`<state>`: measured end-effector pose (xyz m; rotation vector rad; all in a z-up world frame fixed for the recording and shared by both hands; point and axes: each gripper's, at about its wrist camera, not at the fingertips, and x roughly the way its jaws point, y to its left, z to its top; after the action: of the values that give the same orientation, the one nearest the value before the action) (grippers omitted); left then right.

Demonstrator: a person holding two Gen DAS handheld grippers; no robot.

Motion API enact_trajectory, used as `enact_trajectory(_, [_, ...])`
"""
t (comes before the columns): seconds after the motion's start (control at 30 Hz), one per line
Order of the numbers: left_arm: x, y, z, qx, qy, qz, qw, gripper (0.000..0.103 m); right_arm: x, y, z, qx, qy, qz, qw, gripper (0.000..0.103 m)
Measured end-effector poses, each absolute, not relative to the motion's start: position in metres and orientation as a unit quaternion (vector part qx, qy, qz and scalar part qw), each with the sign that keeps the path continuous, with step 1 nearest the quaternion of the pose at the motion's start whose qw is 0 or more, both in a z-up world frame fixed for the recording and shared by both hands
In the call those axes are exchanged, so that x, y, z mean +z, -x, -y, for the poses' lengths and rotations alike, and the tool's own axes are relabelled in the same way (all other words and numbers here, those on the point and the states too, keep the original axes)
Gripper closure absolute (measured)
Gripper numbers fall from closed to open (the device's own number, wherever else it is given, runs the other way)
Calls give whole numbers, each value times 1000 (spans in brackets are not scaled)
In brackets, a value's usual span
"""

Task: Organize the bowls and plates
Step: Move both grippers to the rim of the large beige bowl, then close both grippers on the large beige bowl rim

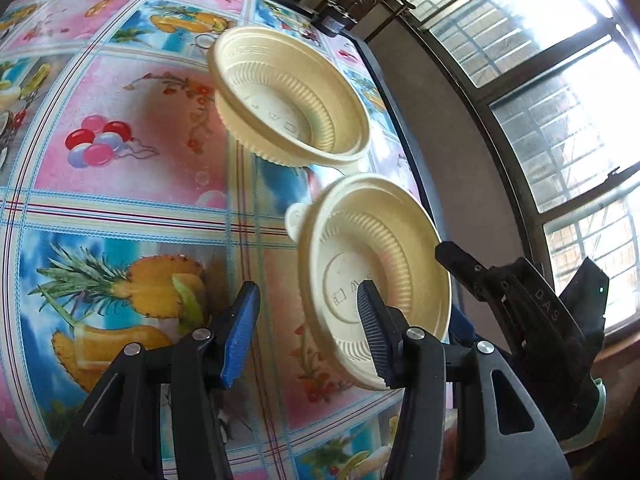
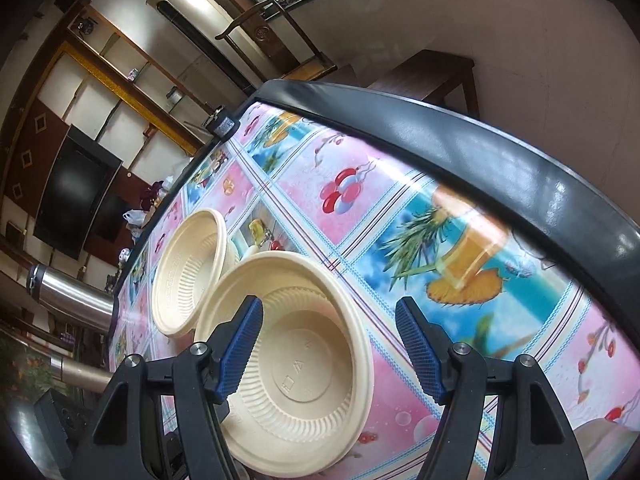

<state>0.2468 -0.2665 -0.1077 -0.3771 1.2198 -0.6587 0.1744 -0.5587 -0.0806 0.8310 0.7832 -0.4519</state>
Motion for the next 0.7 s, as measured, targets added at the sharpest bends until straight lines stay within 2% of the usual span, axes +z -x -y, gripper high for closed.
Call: enact_trajectory(0.7, [-111,-263,227,-270,195,-574,748,54,-86,-197,516,-130,-360,-393,836,31])
